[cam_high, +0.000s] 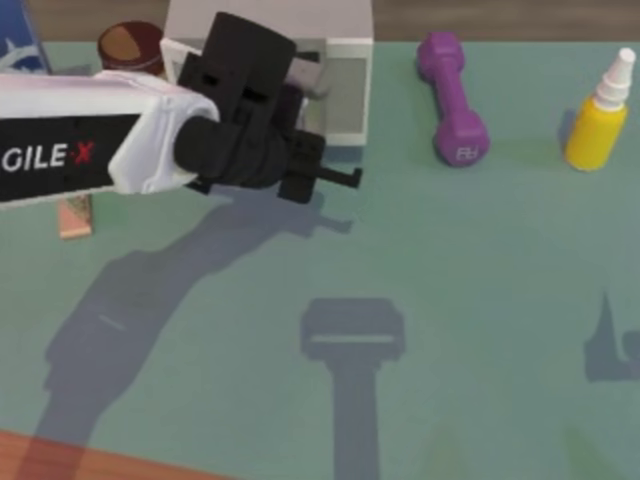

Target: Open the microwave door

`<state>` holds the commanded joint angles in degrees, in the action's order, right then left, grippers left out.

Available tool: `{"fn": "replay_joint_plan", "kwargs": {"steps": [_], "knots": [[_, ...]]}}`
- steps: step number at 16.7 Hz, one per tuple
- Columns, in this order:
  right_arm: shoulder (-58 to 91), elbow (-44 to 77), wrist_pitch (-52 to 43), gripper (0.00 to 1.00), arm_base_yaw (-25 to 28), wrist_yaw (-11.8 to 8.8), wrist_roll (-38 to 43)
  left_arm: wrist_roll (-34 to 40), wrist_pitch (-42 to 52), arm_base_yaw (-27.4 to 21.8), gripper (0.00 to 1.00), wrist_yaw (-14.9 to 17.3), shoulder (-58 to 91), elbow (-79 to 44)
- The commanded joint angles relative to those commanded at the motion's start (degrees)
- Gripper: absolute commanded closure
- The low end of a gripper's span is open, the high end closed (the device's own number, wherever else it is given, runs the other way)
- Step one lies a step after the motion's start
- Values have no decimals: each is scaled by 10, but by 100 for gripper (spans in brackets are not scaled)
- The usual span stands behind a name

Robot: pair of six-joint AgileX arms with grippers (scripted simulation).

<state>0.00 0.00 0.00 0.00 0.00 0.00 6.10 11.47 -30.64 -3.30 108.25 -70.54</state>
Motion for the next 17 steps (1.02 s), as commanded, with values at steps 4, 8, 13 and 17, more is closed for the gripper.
{"fn": "replay_joint_plan", "kwargs": {"steps": [4, 8, 13, 17], "knots": [[0, 0, 0, 0, 0, 0, 0, 0, 0, 0, 100, 0, 0, 0], [0, 0, 0, 0, 0, 0, 0, 0, 0, 0, 100, 0, 0, 0], [0, 0, 0, 0, 0, 0, 0, 0, 0, 0, 100, 0, 0, 0], [0, 0, 0, 0, 0, 0, 0, -9, -1, 0, 100, 12, -5, 7]]}}
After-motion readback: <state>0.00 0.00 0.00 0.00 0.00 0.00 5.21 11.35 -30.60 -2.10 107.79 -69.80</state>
